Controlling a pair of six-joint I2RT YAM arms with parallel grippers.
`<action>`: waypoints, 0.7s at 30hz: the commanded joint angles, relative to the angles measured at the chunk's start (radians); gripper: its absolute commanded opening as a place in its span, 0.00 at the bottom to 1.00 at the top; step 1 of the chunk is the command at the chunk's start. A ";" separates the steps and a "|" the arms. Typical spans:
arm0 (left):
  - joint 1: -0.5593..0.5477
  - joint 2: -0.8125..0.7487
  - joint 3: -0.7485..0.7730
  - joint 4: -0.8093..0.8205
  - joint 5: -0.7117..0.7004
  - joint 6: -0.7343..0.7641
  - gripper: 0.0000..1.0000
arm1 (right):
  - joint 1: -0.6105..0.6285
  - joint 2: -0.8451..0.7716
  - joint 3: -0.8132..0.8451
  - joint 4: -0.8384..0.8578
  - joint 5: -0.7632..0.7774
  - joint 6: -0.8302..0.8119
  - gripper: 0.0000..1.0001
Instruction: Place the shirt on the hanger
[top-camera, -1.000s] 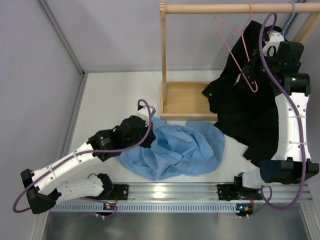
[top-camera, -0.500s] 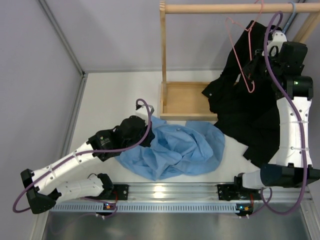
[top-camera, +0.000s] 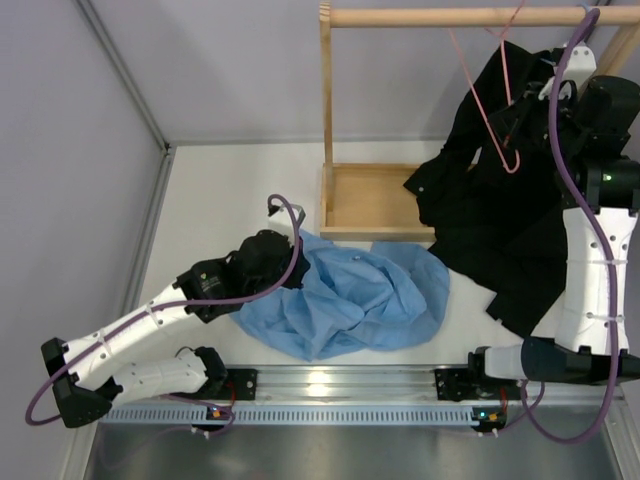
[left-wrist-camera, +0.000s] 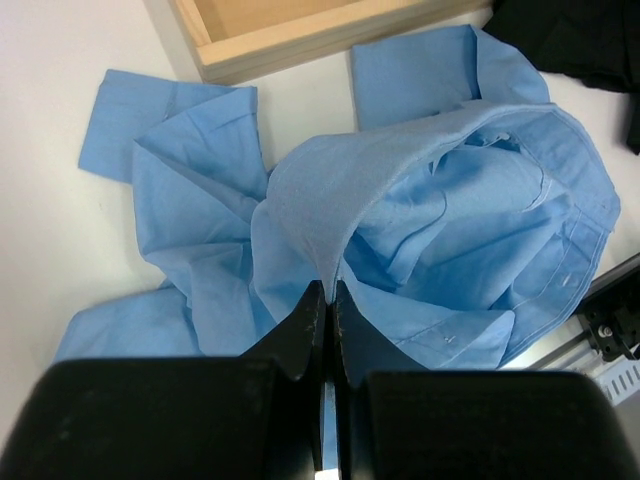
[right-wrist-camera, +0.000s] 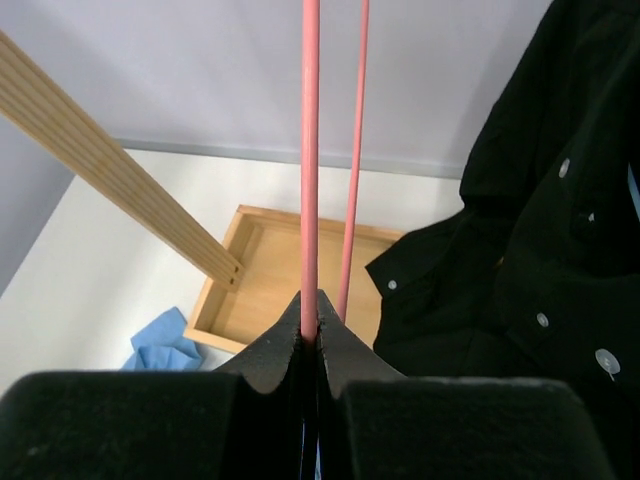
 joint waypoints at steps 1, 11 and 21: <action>-0.002 -0.024 -0.015 0.085 -0.042 -0.017 0.00 | 0.009 -0.025 0.067 0.114 -0.068 0.017 0.00; 0.015 0.097 0.086 0.134 -0.140 -0.033 0.00 | 0.009 -0.261 -0.245 0.039 -0.286 0.019 0.00; 0.214 0.307 0.241 0.148 0.070 -0.014 0.00 | 0.273 -0.637 -0.667 -0.051 -0.254 -0.016 0.00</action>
